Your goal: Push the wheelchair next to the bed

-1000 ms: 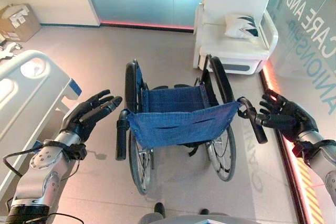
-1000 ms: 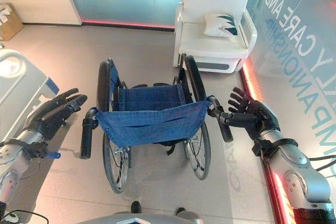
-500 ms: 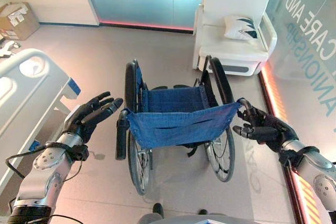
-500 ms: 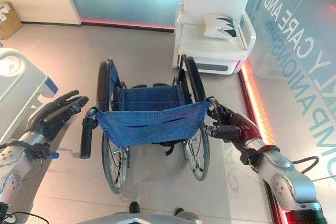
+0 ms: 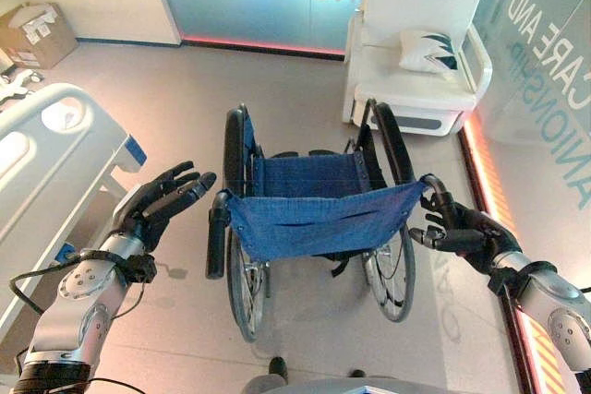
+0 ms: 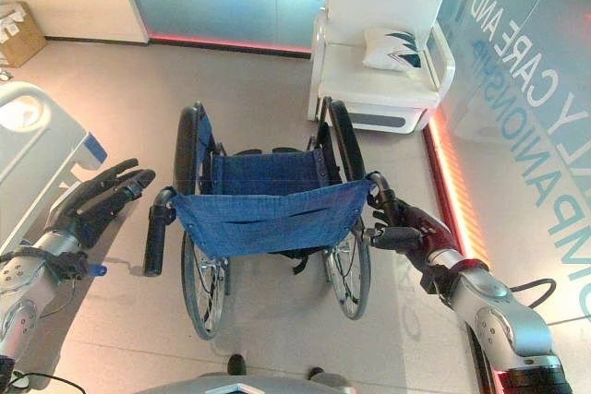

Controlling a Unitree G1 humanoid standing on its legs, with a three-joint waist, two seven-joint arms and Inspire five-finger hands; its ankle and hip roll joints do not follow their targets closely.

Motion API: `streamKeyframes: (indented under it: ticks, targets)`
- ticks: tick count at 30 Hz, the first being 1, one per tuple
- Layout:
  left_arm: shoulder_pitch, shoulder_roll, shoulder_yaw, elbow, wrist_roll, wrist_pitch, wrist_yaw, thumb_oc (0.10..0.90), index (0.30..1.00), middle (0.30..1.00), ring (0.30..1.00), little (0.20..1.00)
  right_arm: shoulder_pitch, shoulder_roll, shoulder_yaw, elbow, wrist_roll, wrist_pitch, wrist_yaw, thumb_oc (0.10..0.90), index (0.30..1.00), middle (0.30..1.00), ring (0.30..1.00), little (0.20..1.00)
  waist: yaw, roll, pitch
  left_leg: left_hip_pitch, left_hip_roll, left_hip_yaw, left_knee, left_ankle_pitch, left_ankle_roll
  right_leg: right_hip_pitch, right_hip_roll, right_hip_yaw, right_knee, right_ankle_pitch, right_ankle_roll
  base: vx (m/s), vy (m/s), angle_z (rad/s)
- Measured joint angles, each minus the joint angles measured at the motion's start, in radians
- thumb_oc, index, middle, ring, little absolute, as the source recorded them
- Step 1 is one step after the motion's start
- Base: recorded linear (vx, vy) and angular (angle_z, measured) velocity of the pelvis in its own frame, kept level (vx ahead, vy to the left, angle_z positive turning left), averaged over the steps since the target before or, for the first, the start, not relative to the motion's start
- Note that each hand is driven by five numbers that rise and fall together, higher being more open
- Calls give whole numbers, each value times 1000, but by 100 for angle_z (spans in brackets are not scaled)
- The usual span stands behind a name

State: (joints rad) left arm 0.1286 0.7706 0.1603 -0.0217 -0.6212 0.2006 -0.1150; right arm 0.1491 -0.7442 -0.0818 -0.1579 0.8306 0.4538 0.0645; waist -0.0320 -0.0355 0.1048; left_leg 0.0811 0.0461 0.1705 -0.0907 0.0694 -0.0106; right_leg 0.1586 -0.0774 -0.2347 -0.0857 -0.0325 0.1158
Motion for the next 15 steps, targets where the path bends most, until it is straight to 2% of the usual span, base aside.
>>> streamKeyframes:
  ticks: [9, 15]
  targets:
    - [2, -6, 0, 0, 0, 0, -3, 800, 900, 900, 900, 900, 6, 10, -7, -13, 11, -82, -9, 800, 900, 900, 900, 900, -8, 19, 12, -2, 0, 2, 0, 0, 0, -4, -1, 2, 0, 0, 0, 0, 0, 0]
    - [2, -12, 0, 0, 0, 0, -5, 800, 900, 900, 900, 900, 13, 12, -25, -34, 10, -90, 6, 800, 900, 900, 900, 900, -9, 26, 16, -7, 0, 3, 0, 0, 0, -10, 0, 3, 0, 0, 0, 0, 0, 0]
